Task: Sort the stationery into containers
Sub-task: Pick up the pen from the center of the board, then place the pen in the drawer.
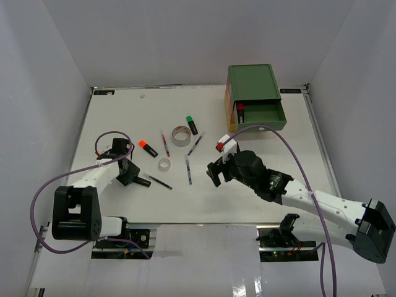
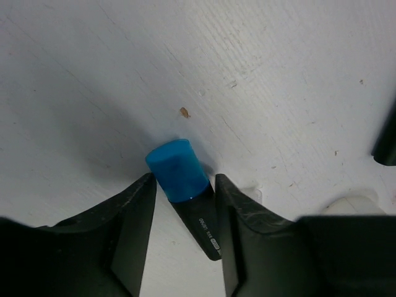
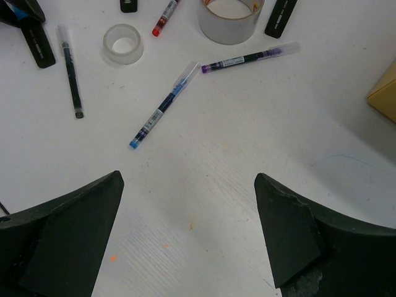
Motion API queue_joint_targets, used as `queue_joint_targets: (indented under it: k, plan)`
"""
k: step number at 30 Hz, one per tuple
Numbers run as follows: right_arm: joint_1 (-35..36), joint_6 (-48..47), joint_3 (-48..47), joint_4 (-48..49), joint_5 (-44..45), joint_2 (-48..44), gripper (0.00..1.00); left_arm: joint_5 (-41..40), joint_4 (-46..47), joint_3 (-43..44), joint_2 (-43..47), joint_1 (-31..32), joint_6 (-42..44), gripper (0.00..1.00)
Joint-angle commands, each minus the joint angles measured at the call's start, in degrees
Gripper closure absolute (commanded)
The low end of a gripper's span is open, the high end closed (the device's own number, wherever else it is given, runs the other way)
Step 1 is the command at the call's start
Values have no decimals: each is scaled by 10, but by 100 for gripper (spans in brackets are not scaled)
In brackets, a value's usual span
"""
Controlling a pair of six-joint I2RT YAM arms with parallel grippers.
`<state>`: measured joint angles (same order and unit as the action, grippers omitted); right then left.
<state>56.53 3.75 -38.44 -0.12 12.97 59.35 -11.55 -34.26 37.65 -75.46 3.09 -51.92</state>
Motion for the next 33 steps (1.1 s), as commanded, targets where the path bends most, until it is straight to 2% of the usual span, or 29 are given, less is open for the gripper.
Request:
queue_joint_targets:
  k: [1,8,13,18,19,25,30,33]
  plan:
    - [1,-13,6,26,14,-18,7,-9,3,14,-6,-3,-6,50]
    - [1,-25,2,23,-18,-19,7,-6,-3,19,17,-3,0,71]
    - [2,-16,-23,11,-68,-12,7,18,-8,37,77,-3,23,75]
    - [1,17,-62,3,-123,13,7,115,40,58,172,-3,75,79]
    - [2,23,-71,2,-156,18,7,146,65,59,183,-3,82,79]
    - [8,76,-152,5,-206,72,6,313,159,66,245,1,118,81]
    - [9,101,-241,2,-208,131,4,369,259,33,305,13,118,81]
    - [9,111,-290,-21,-212,168,2,383,288,27,330,17,110,80]
